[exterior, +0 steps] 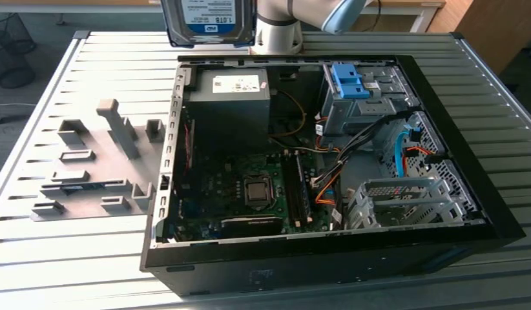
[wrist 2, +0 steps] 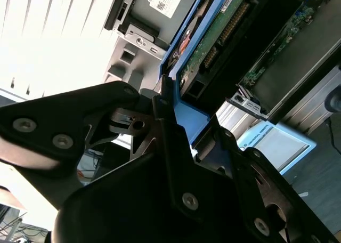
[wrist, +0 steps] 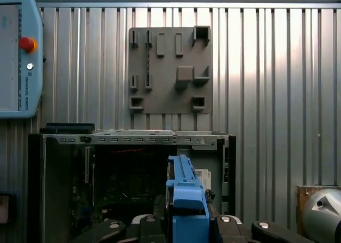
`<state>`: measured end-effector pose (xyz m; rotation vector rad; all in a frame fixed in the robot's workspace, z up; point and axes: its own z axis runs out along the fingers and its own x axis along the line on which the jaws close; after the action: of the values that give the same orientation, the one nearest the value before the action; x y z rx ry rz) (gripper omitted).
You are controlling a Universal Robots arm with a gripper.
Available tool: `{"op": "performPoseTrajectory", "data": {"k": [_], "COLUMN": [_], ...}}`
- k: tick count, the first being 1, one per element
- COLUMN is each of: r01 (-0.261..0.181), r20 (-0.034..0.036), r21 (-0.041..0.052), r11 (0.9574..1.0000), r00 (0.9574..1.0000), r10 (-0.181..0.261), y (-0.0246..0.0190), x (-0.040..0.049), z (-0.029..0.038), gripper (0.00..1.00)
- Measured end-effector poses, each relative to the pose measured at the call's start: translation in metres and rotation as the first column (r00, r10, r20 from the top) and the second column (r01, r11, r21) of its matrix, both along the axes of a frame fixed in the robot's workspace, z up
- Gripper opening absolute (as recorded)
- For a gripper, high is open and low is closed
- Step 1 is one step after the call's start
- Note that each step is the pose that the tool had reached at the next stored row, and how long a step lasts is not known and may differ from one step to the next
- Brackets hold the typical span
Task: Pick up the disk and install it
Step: 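Pick up the disk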
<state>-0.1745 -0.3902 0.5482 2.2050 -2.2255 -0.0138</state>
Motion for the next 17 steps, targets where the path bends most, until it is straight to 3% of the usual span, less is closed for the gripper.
{"op": "performPoseTrajectory", "data": {"k": [17], "r01": [0.0], "r20": [0.0], "r21": [0.0], "r11": [1.0], "r00": [1.0], "r10": [0.0], "y": [0.0], "x": [0.0311], "z": [0.0], "gripper": [0.37]}}
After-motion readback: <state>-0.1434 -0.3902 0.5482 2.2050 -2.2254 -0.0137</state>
